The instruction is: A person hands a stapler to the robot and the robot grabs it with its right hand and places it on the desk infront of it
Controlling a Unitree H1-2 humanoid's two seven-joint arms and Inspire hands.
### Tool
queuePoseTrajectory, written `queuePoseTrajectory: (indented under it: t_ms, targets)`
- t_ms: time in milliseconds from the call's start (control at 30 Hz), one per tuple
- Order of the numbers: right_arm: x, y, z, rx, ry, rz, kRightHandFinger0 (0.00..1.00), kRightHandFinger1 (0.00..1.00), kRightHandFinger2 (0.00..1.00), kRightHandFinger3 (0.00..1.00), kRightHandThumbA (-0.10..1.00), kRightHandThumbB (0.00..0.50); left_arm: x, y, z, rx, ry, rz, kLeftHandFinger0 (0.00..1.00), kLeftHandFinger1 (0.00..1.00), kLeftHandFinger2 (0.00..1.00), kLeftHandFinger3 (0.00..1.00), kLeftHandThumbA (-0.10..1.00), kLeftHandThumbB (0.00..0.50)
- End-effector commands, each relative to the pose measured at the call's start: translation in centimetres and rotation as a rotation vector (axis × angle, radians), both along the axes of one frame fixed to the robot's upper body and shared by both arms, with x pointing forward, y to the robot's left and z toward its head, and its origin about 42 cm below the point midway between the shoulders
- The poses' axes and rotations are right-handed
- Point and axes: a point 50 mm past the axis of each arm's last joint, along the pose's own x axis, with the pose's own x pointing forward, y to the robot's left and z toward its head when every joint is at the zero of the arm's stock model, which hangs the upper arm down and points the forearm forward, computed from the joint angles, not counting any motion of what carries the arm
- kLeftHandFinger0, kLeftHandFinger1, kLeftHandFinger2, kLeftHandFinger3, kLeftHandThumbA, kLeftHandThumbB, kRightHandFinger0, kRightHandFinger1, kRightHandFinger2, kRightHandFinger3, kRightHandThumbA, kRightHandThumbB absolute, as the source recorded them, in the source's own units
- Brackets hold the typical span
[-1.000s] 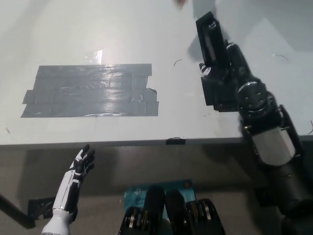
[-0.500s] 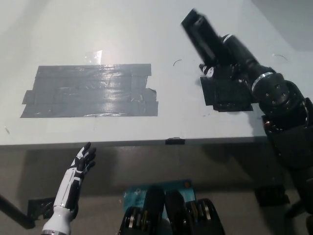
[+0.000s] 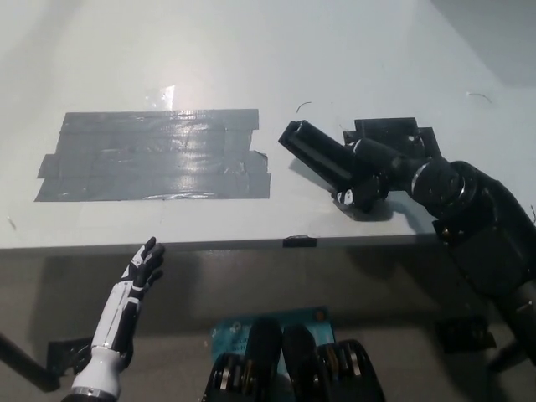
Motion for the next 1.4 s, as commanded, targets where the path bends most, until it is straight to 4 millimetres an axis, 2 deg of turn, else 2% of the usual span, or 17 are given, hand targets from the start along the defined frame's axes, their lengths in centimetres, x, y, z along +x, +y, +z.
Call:
queuePoseTrajectory:
  t_ms: [0,167,233,267,300,333,367,433,467,600,1067,1100,1167,1233,1267,1300,1367]
  targets:
    - [1.4,0.7,4.9,-0.054,-0.038,0.063,0.00,0.41,0.71,0.76,0.07,0.095,0.4,0.0,1.0,0.026,-0.035,-0.019,1.00,1.00,1.00,1.00,1.00,0.337]
    - [1.6,0.7,5.5,-0.082,-0.025,0.078,0.00,0.39,0.70,0.78,0.09,0.115,0.5,0.0,1.1,0.031,-0.039,-0.016,1.00,1.00,1.00,1.00,1.00,0.320]
    - [1.8,0.8,5.7,-0.086,-0.025,0.069,0.00,0.39,0.69,0.80,0.22,0.151,0.7,0.0,1.2,0.033,-0.044,-0.017,1.00,1.00,1.00,1.00,1.00,0.324]
    - [1.9,0.7,5.8,-0.083,-0.024,0.063,0.10,0.45,0.74,0.88,0.34,0.194,0.7,0.0,1.1,0.035,-0.044,-0.018,1.00,1.00,1.00,1.00,1.00,0.326]
    - [1.9,0.7,5.8,-0.079,-0.022,0.061,0.10,0.45,0.74,0.88,0.34,0.194,0.7,0.0,1.1,0.035,-0.044,-0.018,1.00,1.00,1.00,1.00,1.00,0.326]
    - [1.8,0.6,6.0,-0.052,-0.012,0.067,0.45,0.84,1.00,1.00,0.60,0.348,0.7,0.0,1.1,0.033,-0.042,-0.021,1.00,1.00,1.00,1.00,1.00,0.322]
    - [1.7,0.5,6.1,-0.025,0.004,0.078,0.58,0.95,1.00,1.00,0.64,0.381,0.7,0.0,1.2,0.031,-0.041,-0.024,1.00,1.00,1.00,1.00,1.00,0.321]
    - [1.7,0.3,6.3,0.014,0.030,0.097,1.00,1.00,1.00,1.00,0.64,0.401,0.8,-0.1,1.3,0.033,-0.042,-0.025,1.00,1.00,1.00,1.00,1.00,0.331]
    - [1.7,0.3,6.4,0.017,0.032,0.099,1.00,1.00,1.00,1.00,0.64,0.401,0.8,-0.1,1.3,0.034,-0.042,-0.026,1.00,1.00,1.00,1.00,1.00,0.332]
    - [1.5,0.2,6.3,-0.010,0.020,0.093,1.00,1.00,1.00,1.00,0.73,0.497,0.9,-0.1,1.3,0.041,-0.046,-0.025,1.00,1.00,1.00,1.00,1.00,0.317]
    - [0.1,-0.7,7.3,0.015,-0.067,0.102,1.00,1.00,1.00,1.00,0.88,0.500,1.3,-0.2,1.7,0.040,-0.054,-0.029,1.00,1.00,1.00,1.00,1.00,0.336]
    - [-0.5,-1.3,9.1,0.065,-0.127,0.100,1.00,1.00,1.00,1.00,0.90,0.500,1.4,-0.2,1.7,0.039,-0.055,-0.028,1.00,1.00,1.00,1.00,1.00,0.343]
    - [-0.9,-1.8,10.3,0.094,-0.175,0.098,1.00,1.00,1.00,1.00,0.93,0.500,1.4,-0.2,1.7,0.039,-0.056,-0.028,1.00,1.00,1.00,1.00,1.00,0.344]
    - [-1.8,-2.5,13.5,0.163,-0.287,0.091,1.00,1.00,1.00,1.00,0.97,0.499,1.5,-0.2,1.8,0.035,-0.061,-0.028,1.00,1.00,1.00,1.00,1.00,0.351]
    - [-2.2,-2.9,15.1,0.192,-0.339,0.092,1.00,1.00,1.00,1.00,1.00,0.480,1.6,-0.2,1.8,0.031,-0.063,-0.027,1.00,1.00,1.00,1.00,1.00,0.349]
    - [-3.3,-3.7,17.8,0.247,-0.435,0.095,1.00,1.00,1.00,1.00,1.00,0.444,1.6,-0.2,1.8,0.028,-0.064,-0.025,1.00,1.00,1.00,1.00,1.00,0.349]
    - [-5.1,-4.8,20.8,0.317,-0.556,0.095,1.00,1.00,1.00,1.00,1.00,0.476,1.4,-0.2,1.7,0.028,-0.058,-0.026,1.00,1.00,1.00,1.00,1.00,0.371]
